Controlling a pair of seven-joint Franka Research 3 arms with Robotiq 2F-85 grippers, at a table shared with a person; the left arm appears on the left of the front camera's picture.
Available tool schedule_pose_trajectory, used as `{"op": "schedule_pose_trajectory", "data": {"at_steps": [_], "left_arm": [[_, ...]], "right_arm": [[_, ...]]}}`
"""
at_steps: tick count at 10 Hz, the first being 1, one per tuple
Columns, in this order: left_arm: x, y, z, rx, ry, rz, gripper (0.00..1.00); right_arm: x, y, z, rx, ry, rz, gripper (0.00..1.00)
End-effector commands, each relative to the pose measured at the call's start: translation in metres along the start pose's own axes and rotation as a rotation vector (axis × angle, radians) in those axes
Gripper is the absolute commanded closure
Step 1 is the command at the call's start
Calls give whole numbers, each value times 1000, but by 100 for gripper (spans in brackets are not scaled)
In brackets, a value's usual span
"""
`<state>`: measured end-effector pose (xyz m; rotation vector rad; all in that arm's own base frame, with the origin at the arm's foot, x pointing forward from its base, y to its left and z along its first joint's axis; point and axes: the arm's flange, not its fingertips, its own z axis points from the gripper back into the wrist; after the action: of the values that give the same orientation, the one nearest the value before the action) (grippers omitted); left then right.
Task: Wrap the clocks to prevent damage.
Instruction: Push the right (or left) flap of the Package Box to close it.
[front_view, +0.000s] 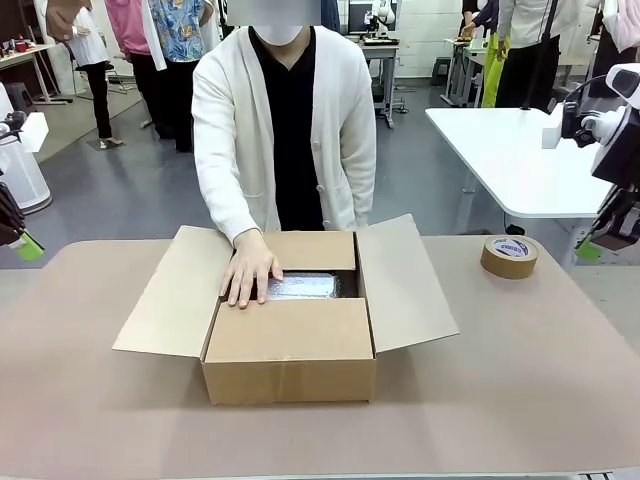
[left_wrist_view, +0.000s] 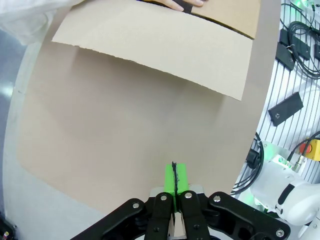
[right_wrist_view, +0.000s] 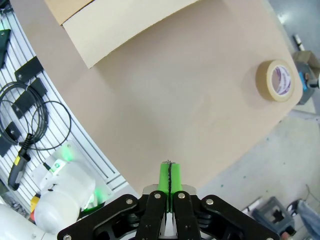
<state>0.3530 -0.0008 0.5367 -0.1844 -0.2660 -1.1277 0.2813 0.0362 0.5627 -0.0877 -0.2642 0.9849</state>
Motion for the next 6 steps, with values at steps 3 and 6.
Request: {"op": "schedule_pose_trajectory", "data": {"at_steps": [3, 6], "left_arm": [[-1, 2, 0, 9, -11, -10, 100], [-1, 2, 0, 9, -11, -10, 100]], "right_arm": [[-1, -2, 0, 6, -10, -3, 99], [-1, -2, 0, 6, -10, -3, 99]]}}
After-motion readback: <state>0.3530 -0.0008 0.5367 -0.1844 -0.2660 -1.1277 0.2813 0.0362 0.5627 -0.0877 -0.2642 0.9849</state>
